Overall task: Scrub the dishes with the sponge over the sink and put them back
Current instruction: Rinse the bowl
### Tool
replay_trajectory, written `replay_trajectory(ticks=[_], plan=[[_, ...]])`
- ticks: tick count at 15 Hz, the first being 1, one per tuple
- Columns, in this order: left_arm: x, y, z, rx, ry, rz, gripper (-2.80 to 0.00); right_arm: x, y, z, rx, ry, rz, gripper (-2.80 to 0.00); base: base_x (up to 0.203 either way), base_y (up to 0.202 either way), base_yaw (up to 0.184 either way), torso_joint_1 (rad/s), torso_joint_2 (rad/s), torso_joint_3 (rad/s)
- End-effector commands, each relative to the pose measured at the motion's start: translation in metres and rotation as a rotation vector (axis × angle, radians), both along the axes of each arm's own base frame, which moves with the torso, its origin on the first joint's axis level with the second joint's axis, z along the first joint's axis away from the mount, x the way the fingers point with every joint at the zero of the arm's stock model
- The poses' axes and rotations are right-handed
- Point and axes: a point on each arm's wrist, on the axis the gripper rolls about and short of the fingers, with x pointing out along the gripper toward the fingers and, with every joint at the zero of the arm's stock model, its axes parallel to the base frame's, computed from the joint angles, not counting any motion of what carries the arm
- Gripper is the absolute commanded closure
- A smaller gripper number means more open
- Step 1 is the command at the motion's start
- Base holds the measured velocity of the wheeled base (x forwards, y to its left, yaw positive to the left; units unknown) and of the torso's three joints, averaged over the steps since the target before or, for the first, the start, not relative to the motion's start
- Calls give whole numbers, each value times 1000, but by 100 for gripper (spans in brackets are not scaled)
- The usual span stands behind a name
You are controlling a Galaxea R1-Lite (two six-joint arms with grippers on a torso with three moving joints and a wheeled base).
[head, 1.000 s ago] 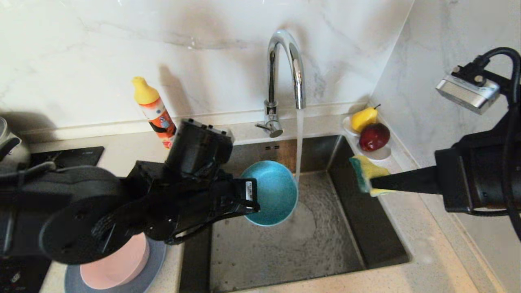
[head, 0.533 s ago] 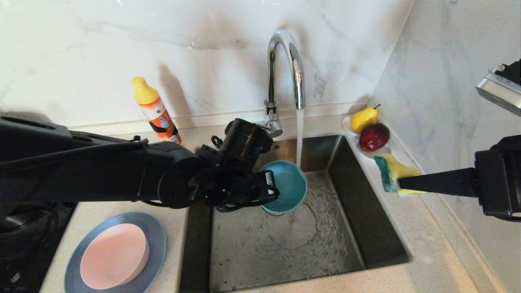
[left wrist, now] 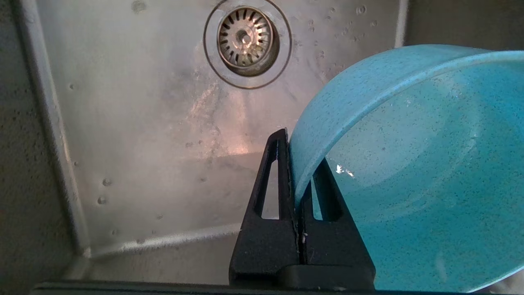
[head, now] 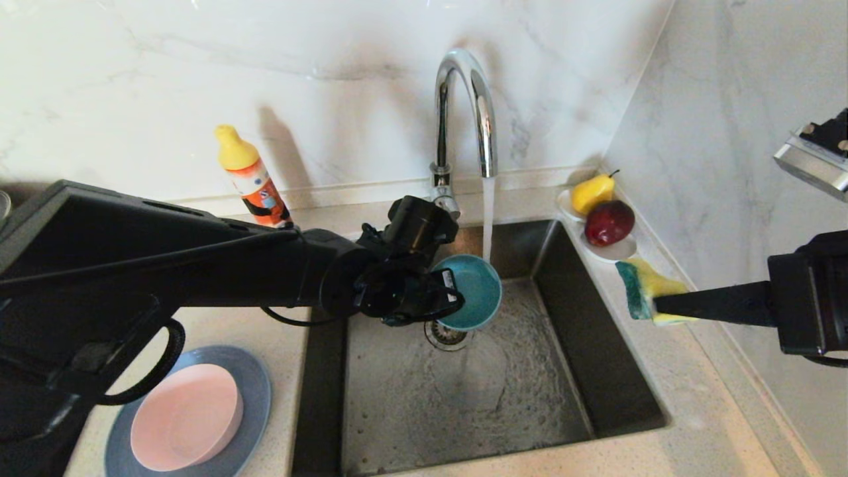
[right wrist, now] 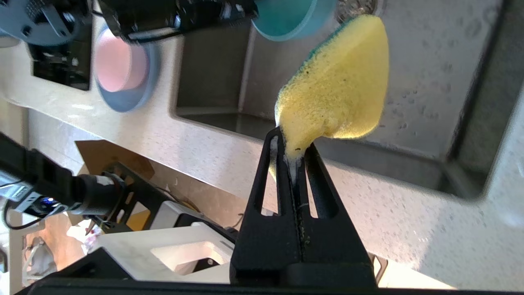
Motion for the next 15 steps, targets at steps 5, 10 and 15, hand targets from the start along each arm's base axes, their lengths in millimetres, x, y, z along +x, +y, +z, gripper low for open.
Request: replay_trajectory(ticks=[5,10,15], plan=[[20,-6,-12,-19,2,34,0,9,3,-7,-14,29,-11,0,0,0,0,0,0,0],[19,-6,-16,-7,39,22,0,11,2,-8,-17,35,-19,0,0,0,0,0,0,0],[10,-4,-10,-56,109,-5,0,8,1,-7,-13,29,-19,0,0,0,0,0,0,0]])
